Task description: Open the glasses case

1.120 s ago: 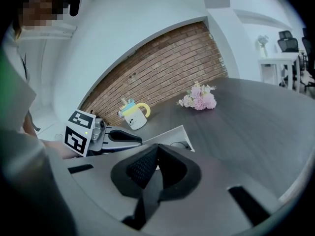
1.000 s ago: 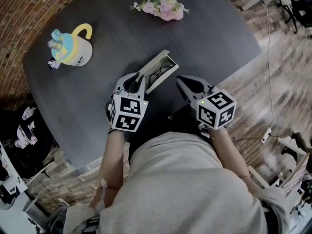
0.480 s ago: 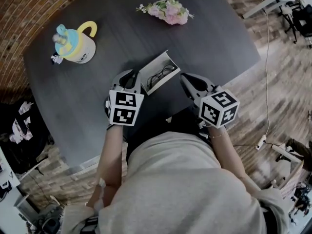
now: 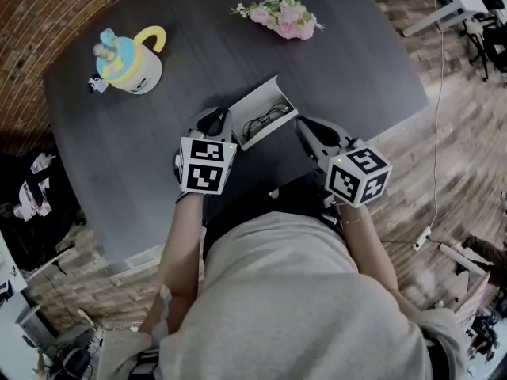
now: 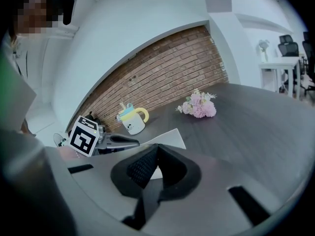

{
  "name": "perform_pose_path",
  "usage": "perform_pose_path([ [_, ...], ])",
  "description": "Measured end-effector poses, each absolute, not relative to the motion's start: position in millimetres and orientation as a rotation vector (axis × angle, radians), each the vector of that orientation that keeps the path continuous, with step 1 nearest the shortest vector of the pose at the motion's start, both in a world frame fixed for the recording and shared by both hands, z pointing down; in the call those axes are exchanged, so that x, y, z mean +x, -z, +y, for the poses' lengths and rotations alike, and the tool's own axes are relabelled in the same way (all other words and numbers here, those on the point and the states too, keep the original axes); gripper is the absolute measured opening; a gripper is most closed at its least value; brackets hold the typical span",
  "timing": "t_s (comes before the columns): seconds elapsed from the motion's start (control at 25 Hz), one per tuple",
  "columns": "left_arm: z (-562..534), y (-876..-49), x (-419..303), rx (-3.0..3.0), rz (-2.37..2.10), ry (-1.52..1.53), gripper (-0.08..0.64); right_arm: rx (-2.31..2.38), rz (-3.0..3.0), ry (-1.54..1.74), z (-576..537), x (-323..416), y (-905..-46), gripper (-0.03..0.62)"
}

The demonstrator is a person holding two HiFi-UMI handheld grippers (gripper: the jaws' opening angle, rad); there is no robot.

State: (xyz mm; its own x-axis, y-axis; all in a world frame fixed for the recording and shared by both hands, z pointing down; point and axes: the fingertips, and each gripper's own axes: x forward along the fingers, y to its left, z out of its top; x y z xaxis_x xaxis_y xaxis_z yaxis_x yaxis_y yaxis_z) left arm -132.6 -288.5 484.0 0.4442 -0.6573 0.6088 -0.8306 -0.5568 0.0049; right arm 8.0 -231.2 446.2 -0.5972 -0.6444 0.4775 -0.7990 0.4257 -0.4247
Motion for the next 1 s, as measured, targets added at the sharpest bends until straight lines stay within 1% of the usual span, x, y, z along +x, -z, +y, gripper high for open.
perform_pose_path([
  [0.36, -279.2, -478.0, -135.3, 2.333, -1.296, -0.708, 0.061, 1.217, -2.460, -0.903, -228.9, 0.4, -444.3, 0.008],
  [0.48, -277.5, -470.0, -138.9, 2.318, -1.307, -0.655, 0.108, 1.212, -2.474, -0.888, -231.2, -1.6, -440.1, 0.008],
  [0.6, -273.5, -457.3, -141.1, 2.317, -1.307, -0.575, 0.118, 1.207, -2.494, -0.865, -232.2, -4.5, -433.9, 0.008],
  [0.8, -269.7, -436.8, -134.9, 2.319, -1.269, -0.426, 0.112, 1.202, -2.536, -0.831, -234.4, -8.8, -422.8, 0.009],
  [0.88, -267.0, -426.2, -131.5, 2.333, -1.251, -0.370, 0.065, 1.187, -2.553, -0.801, -234.3, -13.5, -416.7, 0.009],
  [1.0, -257.7, -415.0, -122.1, 2.345, -1.154, -0.287, 0.045, 1.157, -2.561, -0.743, -232.3, -20.9, -410.4, 0.008],
])
